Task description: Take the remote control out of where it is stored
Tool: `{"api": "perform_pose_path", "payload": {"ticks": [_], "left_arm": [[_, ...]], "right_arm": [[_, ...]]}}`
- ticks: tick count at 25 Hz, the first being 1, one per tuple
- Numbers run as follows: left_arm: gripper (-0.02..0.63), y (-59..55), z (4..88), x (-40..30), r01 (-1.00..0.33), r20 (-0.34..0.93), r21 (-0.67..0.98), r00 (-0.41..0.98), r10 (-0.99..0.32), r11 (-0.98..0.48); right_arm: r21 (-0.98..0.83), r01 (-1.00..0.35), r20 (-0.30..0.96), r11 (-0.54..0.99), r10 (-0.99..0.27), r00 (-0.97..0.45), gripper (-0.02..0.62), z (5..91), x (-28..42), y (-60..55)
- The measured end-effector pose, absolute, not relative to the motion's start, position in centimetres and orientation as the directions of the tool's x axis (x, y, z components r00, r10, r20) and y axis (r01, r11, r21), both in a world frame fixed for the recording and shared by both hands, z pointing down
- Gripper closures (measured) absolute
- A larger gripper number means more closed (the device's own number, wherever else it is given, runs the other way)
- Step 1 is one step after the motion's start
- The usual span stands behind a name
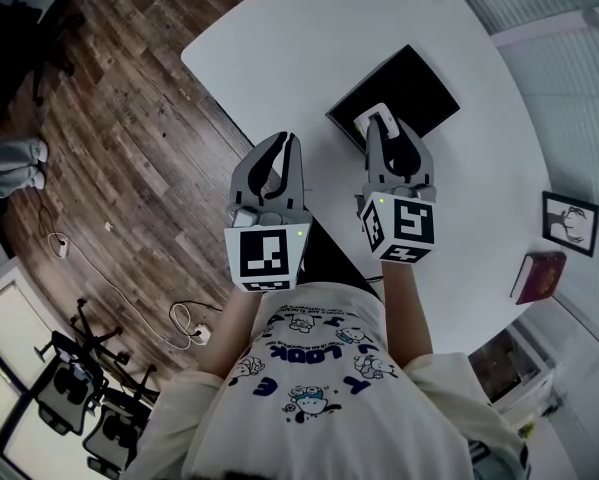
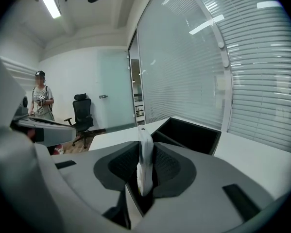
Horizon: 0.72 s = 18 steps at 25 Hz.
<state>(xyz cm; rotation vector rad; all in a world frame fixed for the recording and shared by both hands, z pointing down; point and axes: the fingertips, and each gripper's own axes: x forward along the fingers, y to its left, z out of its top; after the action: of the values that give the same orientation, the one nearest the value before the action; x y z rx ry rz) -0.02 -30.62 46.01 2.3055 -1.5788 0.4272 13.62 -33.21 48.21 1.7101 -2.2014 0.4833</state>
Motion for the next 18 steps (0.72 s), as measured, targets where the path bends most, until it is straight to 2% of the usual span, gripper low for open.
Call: {"api": "perform_pose_path", "payload": {"ticks": [18], "left_arm": [[0.572, -28.7, 41.9, -1.7, -0.937, 0.334, 0.086, 0.347, -0.876, -0.338]], "right_arm": [[-0.018, -0.976, 0.333, 0.216, -0.919, -0.209, 0.511, 42.0, 12.6, -31.3]]}}
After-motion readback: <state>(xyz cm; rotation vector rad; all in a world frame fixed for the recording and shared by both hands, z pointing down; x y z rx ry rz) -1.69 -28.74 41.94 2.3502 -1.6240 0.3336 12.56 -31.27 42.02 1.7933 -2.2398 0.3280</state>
